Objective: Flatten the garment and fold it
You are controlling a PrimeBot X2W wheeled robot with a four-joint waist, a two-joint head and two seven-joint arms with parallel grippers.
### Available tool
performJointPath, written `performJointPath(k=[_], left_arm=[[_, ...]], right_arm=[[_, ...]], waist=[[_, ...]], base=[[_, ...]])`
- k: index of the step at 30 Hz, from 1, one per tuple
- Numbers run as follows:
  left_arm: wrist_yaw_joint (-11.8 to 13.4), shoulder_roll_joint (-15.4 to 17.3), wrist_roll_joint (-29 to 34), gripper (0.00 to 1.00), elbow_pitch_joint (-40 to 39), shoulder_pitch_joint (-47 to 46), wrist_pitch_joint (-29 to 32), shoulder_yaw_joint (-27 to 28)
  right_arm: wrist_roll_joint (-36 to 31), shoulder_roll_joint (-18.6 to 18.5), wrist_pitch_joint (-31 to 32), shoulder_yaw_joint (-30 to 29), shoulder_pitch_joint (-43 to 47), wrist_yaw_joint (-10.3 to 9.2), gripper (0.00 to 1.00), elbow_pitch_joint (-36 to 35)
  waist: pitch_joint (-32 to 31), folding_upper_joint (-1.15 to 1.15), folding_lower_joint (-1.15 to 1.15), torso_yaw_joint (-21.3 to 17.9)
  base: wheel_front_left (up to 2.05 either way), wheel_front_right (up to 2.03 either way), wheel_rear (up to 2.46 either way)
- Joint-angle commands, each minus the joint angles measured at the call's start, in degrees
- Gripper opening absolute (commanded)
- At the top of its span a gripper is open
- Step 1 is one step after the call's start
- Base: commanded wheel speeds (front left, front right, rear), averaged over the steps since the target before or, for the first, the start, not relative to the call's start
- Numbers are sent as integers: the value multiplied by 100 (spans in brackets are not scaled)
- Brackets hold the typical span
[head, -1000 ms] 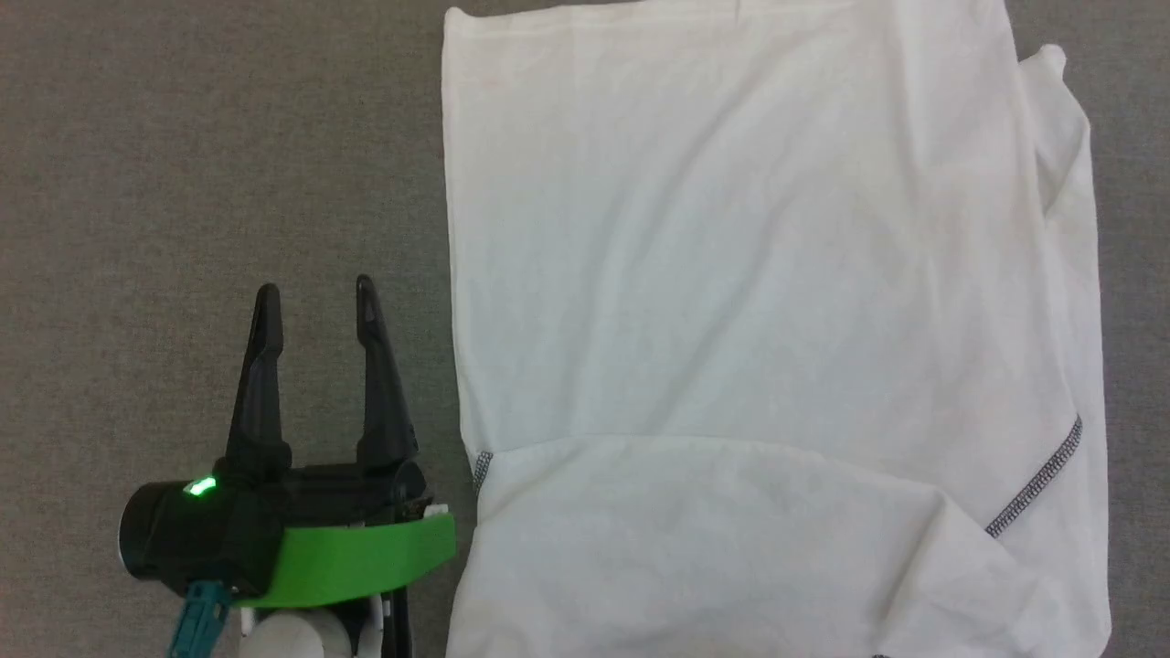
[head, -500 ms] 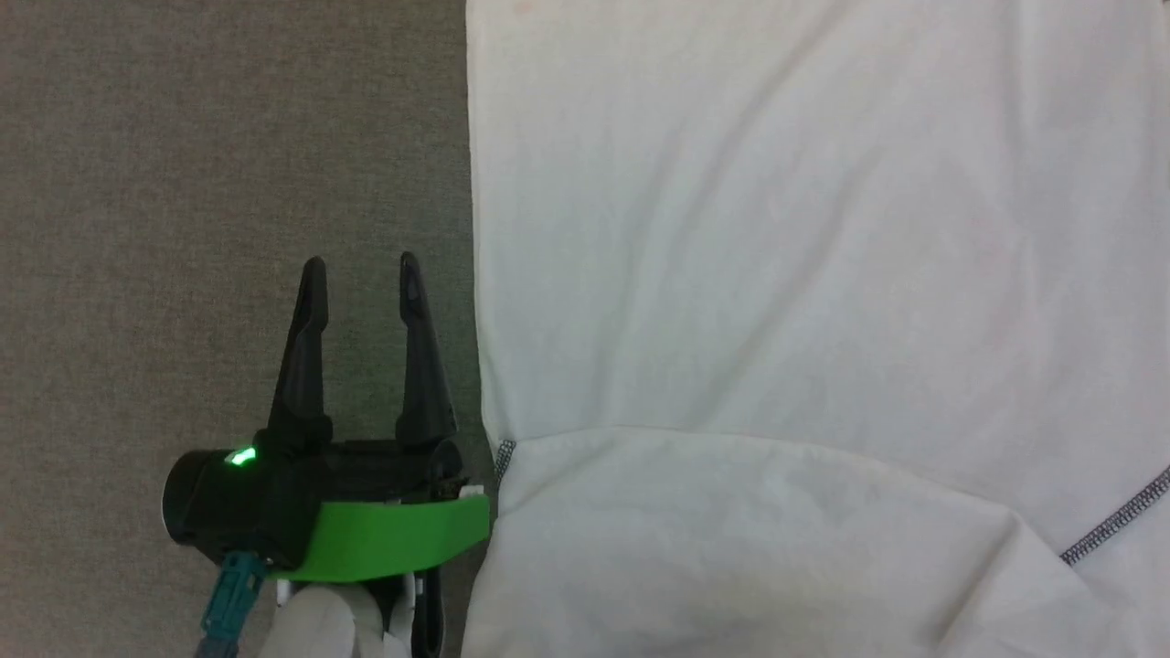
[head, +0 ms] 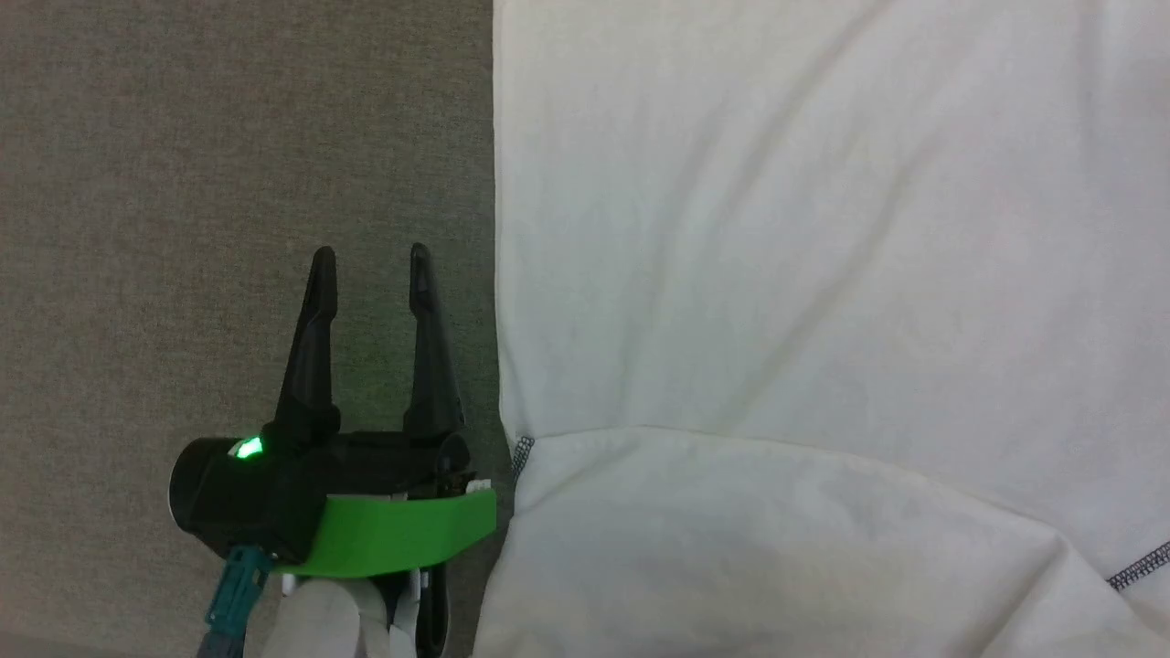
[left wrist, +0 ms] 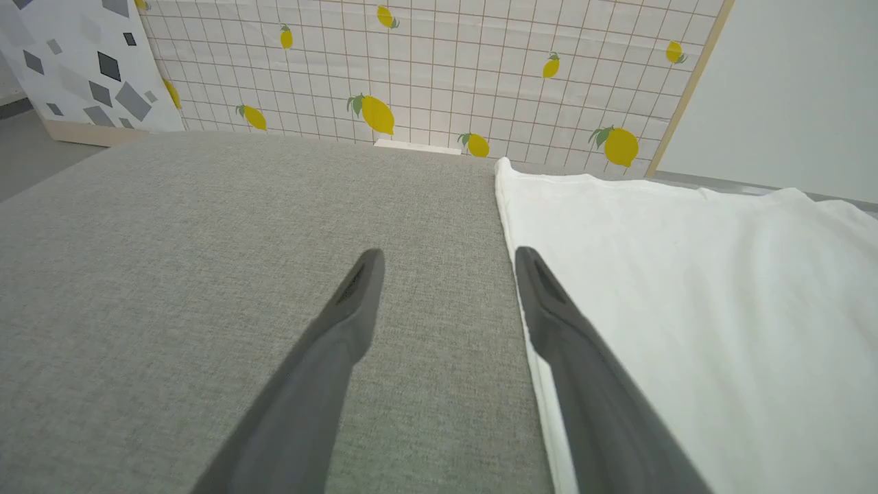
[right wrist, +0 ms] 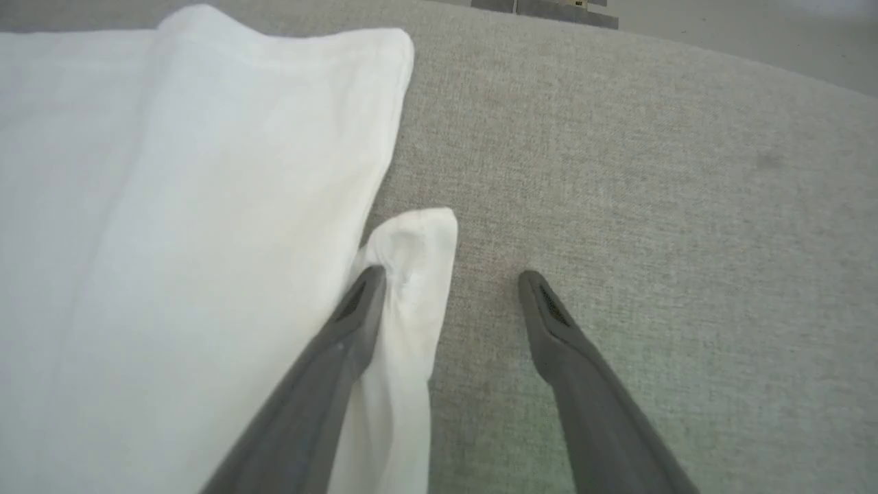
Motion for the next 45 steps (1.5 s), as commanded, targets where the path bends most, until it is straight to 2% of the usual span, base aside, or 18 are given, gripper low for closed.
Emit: performJointPath(k=[1, 2, 3, 8, 13, 19, 24, 32, 39, 45], left_arm=[[-46, -50, 41, 100, 27, -117, -27, 20], [-63, -66, 45, 100, 38, -121, -27, 26], [-76, -77, 47, 100, 46, -123, -27, 32], [-134, -126, 69, 100, 93, -133, -27, 107], [-174, -152, 111, 100, 140, -119, -27, 212], [-225, -161, 162, 100, 202, 19, -27, 392], [-265, -128, 169, 100, 233, 271, -27, 585], [-301, -26, 117, 100, 195, 707, -27, 805], [-264, 64, 53, 100, 102, 1020, 12, 914], [-226, 112, 16, 100, 19, 1224, 105, 947]], right_arm=[[84, -12, 101, 72, 139, -9, 96, 23], [136, -35, 176, 127, 169, -9, 36, 16], [182, -63, 245, 184, 198, -9, 0, 1], [312, -208, 256, 278, 234, -9, 0, -65], [186, -192, -255, 167, 135, -9, 0, -15], [57, -115, -913, -194, 107, -9, 0, 105], [-42, -141, -1243, -667, 341, -9, 0, 94], [-121, -308, -1428, -1594, 933, -9, 0, -11], [-157, -454, -1543, -2339, 1487, -9, 0, 66], [-76, -517, -1526, -2667, 1885, -9, 0, 78]], waist=[[42, 0, -1, 38], [54, 0, -1, 47], [61, 0, -1, 55], [68, 0, -1, 65], [-111, 0, -1, -8], [-615, 0, -1, -185], [-1198, 0, -1, -343], [-1910, 0, -1, -498], [-2334, 0, -1, -594], [-2598, 0, -1, -653]], base=[[0, 0, 0], [0, 0, 0], [0, 0, 0], [0, 0, 0], [0, 0, 0], [0, 0, 0], [0, 0, 0], [0, 0, 0], [0, 0, 0], [0, 0, 0]])
